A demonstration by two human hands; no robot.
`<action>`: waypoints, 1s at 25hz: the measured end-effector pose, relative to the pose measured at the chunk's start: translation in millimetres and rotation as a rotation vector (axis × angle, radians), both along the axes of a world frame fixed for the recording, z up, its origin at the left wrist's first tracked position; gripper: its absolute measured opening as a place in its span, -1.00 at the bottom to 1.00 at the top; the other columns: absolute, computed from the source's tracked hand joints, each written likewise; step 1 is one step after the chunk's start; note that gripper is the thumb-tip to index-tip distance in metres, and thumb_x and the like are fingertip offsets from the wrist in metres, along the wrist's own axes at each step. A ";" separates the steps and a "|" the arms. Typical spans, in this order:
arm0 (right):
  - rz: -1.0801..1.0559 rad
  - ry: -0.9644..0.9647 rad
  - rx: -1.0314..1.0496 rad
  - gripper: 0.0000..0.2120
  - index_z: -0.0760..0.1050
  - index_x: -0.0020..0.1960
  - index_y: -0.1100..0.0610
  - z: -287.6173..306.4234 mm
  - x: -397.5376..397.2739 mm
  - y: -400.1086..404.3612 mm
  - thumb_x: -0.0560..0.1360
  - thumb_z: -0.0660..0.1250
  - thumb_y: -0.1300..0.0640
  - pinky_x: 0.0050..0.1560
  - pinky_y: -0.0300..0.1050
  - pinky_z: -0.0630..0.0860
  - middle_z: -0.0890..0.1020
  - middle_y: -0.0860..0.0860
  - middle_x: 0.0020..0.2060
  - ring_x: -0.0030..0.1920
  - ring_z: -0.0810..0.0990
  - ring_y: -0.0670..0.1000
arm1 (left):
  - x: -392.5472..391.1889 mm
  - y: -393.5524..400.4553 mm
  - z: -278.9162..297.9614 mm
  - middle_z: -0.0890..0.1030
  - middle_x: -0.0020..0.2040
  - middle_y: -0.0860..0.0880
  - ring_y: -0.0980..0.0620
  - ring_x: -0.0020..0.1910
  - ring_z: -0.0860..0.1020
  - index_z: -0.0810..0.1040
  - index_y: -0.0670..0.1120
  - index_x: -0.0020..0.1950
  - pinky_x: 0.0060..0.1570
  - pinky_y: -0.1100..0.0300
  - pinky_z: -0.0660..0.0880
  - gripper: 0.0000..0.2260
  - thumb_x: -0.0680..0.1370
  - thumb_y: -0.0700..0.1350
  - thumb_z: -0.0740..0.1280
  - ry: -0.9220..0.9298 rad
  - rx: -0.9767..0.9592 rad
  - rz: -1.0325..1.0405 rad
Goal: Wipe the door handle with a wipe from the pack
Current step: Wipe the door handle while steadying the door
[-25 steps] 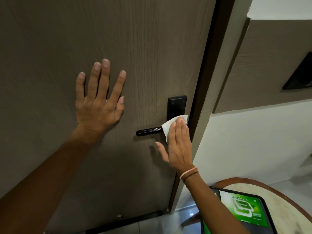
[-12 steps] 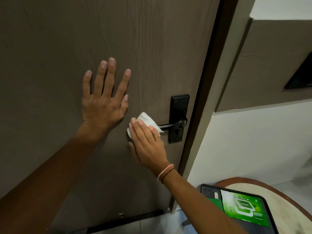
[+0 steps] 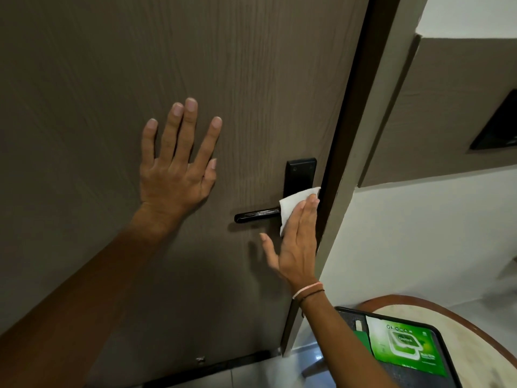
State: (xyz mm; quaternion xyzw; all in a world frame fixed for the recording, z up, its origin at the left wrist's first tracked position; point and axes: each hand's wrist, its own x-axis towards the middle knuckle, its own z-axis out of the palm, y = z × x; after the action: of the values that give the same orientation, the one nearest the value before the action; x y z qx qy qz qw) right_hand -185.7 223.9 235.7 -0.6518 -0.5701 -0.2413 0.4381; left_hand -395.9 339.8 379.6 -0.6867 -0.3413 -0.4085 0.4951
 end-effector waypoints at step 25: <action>0.367 -0.843 -0.019 -0.58 0.48 0.44 0.26 57.2 -18.5 -16.6 0.58 0.32 0.33 0.69 0.05 -0.07 0.53 0.21 0.46 0.53 0.40 0.20 | -3.5 -2.3 1.1 -0.16 0.72 -0.14 -0.10 0.70 -0.16 0.06 -0.01 0.75 0.67 -0.13 -0.21 -0.40 0.74 0.09 0.14 0.008 -0.065 -0.021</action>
State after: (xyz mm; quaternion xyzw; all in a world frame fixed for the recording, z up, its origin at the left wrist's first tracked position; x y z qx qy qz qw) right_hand -204.1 207.3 292.9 -0.3890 -0.8069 -0.3982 0.1976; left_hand -399.3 337.5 380.7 -0.7077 -0.3450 -0.3996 0.4695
